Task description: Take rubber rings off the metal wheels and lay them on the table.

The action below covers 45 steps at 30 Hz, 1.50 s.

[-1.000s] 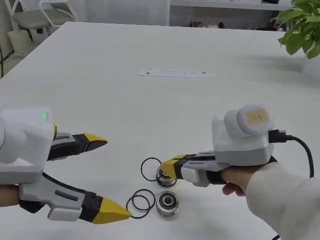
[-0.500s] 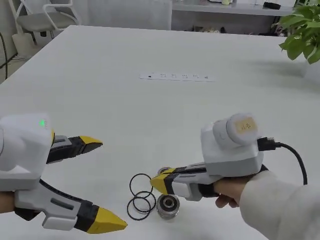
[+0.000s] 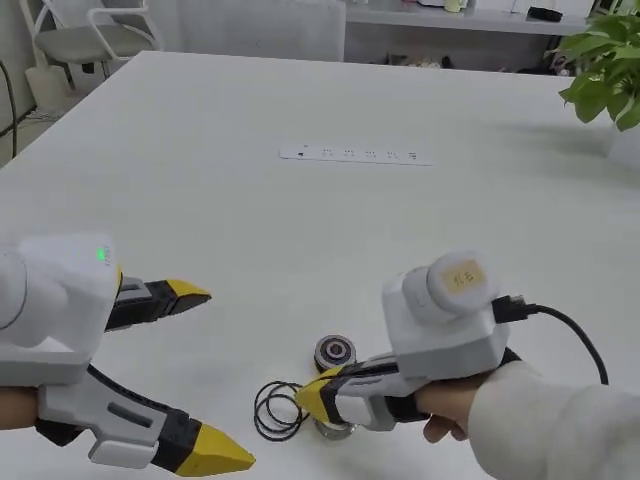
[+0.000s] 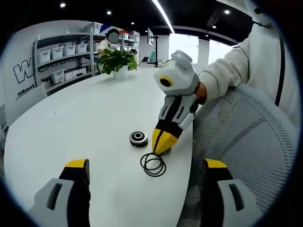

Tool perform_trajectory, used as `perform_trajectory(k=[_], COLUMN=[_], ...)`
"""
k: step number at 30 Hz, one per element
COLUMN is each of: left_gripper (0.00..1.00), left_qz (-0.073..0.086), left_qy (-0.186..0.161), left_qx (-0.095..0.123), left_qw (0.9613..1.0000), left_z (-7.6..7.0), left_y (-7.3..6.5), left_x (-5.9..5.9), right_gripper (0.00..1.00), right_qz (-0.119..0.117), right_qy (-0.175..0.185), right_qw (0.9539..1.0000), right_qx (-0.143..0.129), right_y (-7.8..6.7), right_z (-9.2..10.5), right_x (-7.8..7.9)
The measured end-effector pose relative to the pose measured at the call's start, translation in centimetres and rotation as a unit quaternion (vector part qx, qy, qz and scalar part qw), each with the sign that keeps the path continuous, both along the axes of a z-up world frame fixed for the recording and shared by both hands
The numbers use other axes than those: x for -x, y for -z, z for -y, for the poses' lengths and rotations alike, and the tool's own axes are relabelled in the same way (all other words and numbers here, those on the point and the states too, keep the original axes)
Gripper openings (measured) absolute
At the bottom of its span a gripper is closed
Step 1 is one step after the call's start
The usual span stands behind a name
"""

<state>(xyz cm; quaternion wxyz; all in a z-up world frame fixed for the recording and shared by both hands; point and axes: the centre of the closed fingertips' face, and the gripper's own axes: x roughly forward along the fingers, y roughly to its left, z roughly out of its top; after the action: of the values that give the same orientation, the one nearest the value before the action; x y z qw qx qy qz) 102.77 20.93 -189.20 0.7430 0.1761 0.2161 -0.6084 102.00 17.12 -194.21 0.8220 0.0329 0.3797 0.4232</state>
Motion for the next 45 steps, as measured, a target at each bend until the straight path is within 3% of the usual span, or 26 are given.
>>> perform_trajectory(k=[5, 13, 24, 36, 45], left_gripper=[0.97, 0.96, 0.95, 0.94, 0.92], left_qz=[-0.001, -0.002, -0.004, -0.005, -0.004], left_qy=[0.003, 0.002, 0.003, 0.002, 0.001], left_qx=[-0.004, -0.007, -0.01, -0.01, -0.011], left_qw=[1.0, 1.0, 0.9999, 0.9999, 0.9999], left_z=[0.0, -0.1, -0.1, -0.2, -0.1], left_y=[0.2, 0.4, 0.6, 0.6, 0.6], left_x=[0.1, 0.0, 0.1, 0.1, 0.1], right_gripper=[0.0, 0.0, 0.01, 0.02, 0.03], right_qz=[0.003, 0.03, 0.044, 0.047, 0.063], right_qy=[-0.001, -0.021, -0.025, -0.027, -0.007], right_qw=[0.9999, 0.9989, 0.9979, 0.9978, 0.9977], right_qx=[0.011, 0.031, 0.041, 0.037, 0.025], right_y=[0.3, 0.4, 0.4, 0.3, -0.8], right_z=[0.2, 0.1, 0.3, 0.2, 0.8], right_x=[0.0, -0.1, -0.3, -0.4, -1.5])
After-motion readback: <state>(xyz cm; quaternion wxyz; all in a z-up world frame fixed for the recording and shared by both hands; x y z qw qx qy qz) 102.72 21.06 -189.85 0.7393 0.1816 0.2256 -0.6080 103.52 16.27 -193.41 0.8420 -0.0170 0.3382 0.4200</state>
